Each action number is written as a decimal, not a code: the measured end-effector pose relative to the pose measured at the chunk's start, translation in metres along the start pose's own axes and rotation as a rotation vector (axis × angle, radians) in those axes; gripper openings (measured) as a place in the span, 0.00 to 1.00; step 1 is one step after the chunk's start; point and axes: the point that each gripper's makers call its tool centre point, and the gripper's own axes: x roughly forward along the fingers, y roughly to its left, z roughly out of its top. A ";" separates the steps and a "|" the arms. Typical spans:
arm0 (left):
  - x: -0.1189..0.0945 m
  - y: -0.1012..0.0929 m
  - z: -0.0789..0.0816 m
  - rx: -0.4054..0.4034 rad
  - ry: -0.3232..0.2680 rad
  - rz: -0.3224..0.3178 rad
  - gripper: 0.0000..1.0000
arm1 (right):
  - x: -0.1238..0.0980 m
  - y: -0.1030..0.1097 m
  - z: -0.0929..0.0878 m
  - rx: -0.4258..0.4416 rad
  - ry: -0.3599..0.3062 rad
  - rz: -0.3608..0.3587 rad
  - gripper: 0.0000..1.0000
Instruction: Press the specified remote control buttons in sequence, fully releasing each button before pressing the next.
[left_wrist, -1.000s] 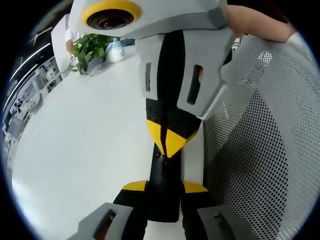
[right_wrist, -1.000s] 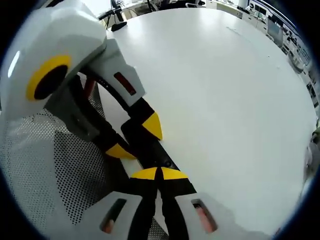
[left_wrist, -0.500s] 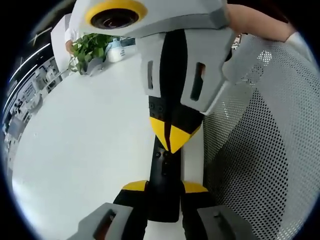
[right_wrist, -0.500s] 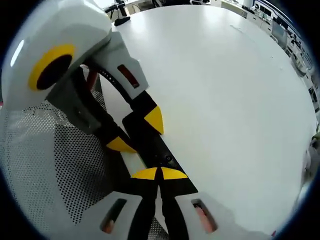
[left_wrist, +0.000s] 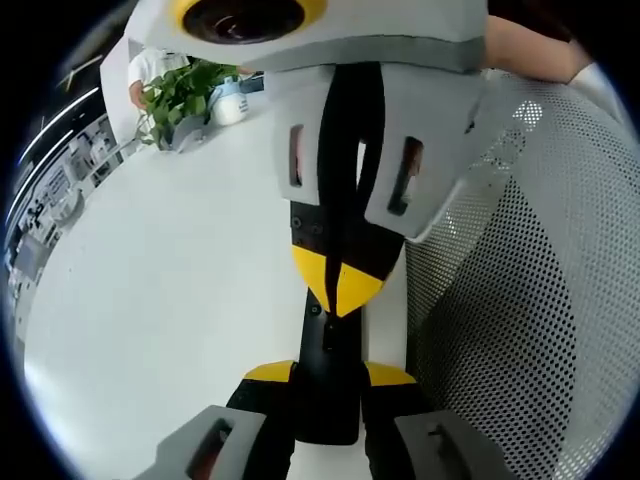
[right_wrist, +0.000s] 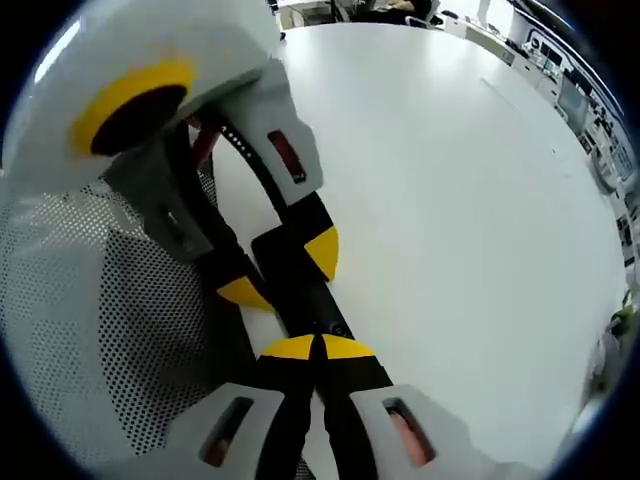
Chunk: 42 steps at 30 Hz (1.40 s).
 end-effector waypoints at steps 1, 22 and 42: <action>0.000 0.000 0.000 -0.001 -0.001 -0.001 0.25 | 0.001 0.001 0.000 -0.009 -0.002 -0.001 0.00; -0.001 0.000 0.000 0.005 -0.001 -0.008 0.25 | 0.001 0.012 -0.005 0.132 0.023 0.097 0.00; 0.001 0.001 0.001 0.006 -0.002 -0.011 0.25 | 0.004 0.013 -0.003 0.122 0.026 0.094 0.00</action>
